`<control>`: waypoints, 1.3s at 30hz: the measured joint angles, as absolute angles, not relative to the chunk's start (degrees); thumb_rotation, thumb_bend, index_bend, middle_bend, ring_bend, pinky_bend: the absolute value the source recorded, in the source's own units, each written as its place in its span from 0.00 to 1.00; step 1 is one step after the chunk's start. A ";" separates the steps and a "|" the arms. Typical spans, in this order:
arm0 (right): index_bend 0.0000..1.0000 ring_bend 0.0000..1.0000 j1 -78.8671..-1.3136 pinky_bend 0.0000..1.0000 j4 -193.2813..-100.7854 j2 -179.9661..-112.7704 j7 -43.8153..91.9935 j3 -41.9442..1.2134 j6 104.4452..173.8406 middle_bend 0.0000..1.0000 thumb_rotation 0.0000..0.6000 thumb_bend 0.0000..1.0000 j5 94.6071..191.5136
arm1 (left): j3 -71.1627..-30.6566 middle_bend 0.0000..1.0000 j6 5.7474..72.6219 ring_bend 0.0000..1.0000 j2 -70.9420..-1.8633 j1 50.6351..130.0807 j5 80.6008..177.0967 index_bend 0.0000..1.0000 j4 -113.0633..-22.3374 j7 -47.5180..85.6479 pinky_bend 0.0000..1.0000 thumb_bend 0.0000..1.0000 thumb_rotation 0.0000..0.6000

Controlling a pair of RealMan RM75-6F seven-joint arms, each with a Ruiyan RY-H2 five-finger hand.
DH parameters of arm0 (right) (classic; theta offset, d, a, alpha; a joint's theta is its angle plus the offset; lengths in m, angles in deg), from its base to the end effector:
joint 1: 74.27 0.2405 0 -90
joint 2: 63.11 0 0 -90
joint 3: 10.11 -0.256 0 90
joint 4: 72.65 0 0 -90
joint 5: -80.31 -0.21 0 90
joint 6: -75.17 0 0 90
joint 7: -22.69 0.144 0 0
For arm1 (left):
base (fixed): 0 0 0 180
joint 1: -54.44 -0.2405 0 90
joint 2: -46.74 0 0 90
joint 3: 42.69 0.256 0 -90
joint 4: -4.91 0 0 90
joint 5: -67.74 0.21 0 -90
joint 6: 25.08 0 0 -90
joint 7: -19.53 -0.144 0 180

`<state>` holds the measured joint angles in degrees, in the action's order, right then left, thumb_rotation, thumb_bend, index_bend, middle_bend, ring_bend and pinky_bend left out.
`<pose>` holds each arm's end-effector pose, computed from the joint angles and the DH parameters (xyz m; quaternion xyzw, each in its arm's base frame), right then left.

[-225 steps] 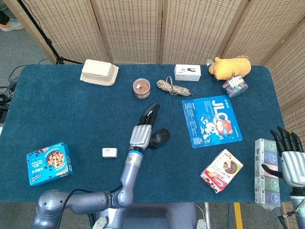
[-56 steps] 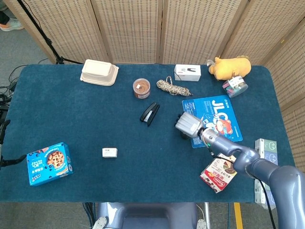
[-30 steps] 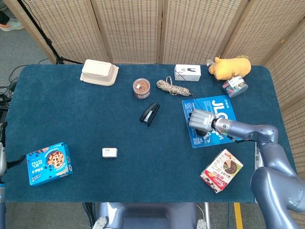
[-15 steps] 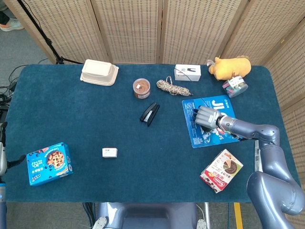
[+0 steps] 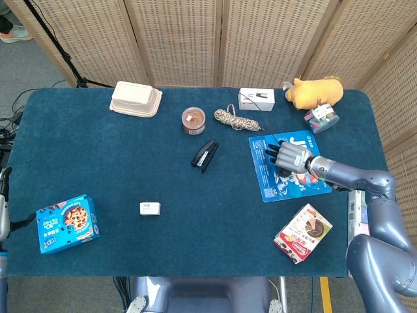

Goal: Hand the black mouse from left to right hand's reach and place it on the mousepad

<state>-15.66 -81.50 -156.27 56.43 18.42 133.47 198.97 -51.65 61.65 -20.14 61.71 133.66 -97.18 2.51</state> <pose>-0.2322 -0.4683 0.0706 0.9477 0.0694 0.0555 0.3066 -0.3022 0.2047 0.1594 -0.4988 -0.4174 -0.3351 0.6817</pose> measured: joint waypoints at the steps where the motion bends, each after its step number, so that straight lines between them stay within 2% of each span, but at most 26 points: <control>1: 0.14 0.03 -15.77 0.25 -81.59 -156.15 56.09 18.50 133.65 0.01 1.00 0.80 199.02 | -51.56 0.00 61.65 0.00 -20.03 61.63 133.90 0.00 -97.27 2.65 0.00 0.07 1.00; 9: 0.15 0.03 -16.17 0.25 -82.91 -154.56 54.35 17.24 136.97 0.01 1.00 0.80 197.73 | -51.15 0.00 61.50 0.00 -18.80 61.01 135.28 0.00 -97.80 4.78 0.00 0.07 1.00; 13: 0.15 0.03 -16.80 0.25 -85.22 -152.83 53.45 14.55 141.18 0.01 1.00 0.80 195.20 | -50.72 0.00 61.12 0.00 -17.87 60.64 136.26 0.00 -97.98 6.33 0.00 0.07 1.00; 15: 0.14 0.03 -17.46 0.25 -86.95 -151.94 52.76 12.71 143.31 0.01 1.00 0.75 193.44 | -50.43 0.00 60.77 0.00 -17.45 60.52 136.70 0.00 -98.04 6.95 0.00 0.07 1.00; 18: 0.11 0.02 -19.10 0.23 -90.67 -150.50 50.35 9.24 146.33 0.00 1.00 0.50 190.01 | -49.86 0.00 60.13 0.00 -16.68 60.34 137.78 0.00 -98.15 8.23 0.00 0.07 1.00; 20: 0.07 0.00 -20.34 0.18 -93.90 -149.44 47.81 7.06 147.30 0.00 1.00 0.25 187.74 | -49.26 0.00 59.69 0.00 -16.09 60.21 138.91 0.00 -98.10 9.01 0.00 0.07 1.00; 21: 0.06 0.00 -20.85 0.15 -95.52 -148.94 46.78 6.21 147.52 0.00 1.00 0.18 186.81 | -49.06 0.00 59.52 0.00 -15.89 60.18 139.22 0.00 -98.06 9.14 0.00 0.07 1.00; 23: 0.03 0.00 -21.98 0.10 -100.06 -147.51 44.47 4.43 147.67 0.00 1.00 0.06 184.64 | -48.26 0.00 58.77 0.00 -15.01 60.13 140.26 0.00 -97.91 9.40 0.00 0.07 1.00; 25: 0.01 0.00 -23.17 0.07 -105.83 -145.68 41.84 2.73 147.55 0.00 1.00 0.02 182.34 | -47.58 0.00 58.26 0.00 -14.27 60.08 141.15 0.00 -97.78 9.48 0.00 0.07 1.00; 28: 0.00 0.00 -25.22 0.02 -116.18 -142.46 37.17 0.31 147.17 0.00 1.00 0.00 178.35 | -47.07 0.00 58.24 0.00 -13.90 59.89 142.41 0.00 -97.61 9.87 0.00 0.07 1.00; 33: 0.00 0.00 -29.83 0.00 -136.26 -136.50 28.26 -3.28 146.75 0.00 1.00 0.00 169.56 | -46.34 0.00 58.95 0.00 -13.81 59.34 144.47 0.00 -97.06 10.92 0.00 0.07 1.00; 37: 0.00 0.00 -36.20 0.00 -153.45 -131.33 20.51 -5.58 148.15 0.00 1.00 0.00 160.87 | -45.91 0.00 60.53 0.00 -14.14 58.70 146.77 0.00 -96.24 11.96 0.00 0.07 1.00; 39: 0.00 0.00 -39.93 0.00 -159.04 -129.43 17.12 -6.10 149.45 0.00 1.00 0.00 157.60 | -45.76 0.00 61.08 0.00 -14.44 58.52 147.70 0.00 -95.66 12.15 0.00 0.07 1.00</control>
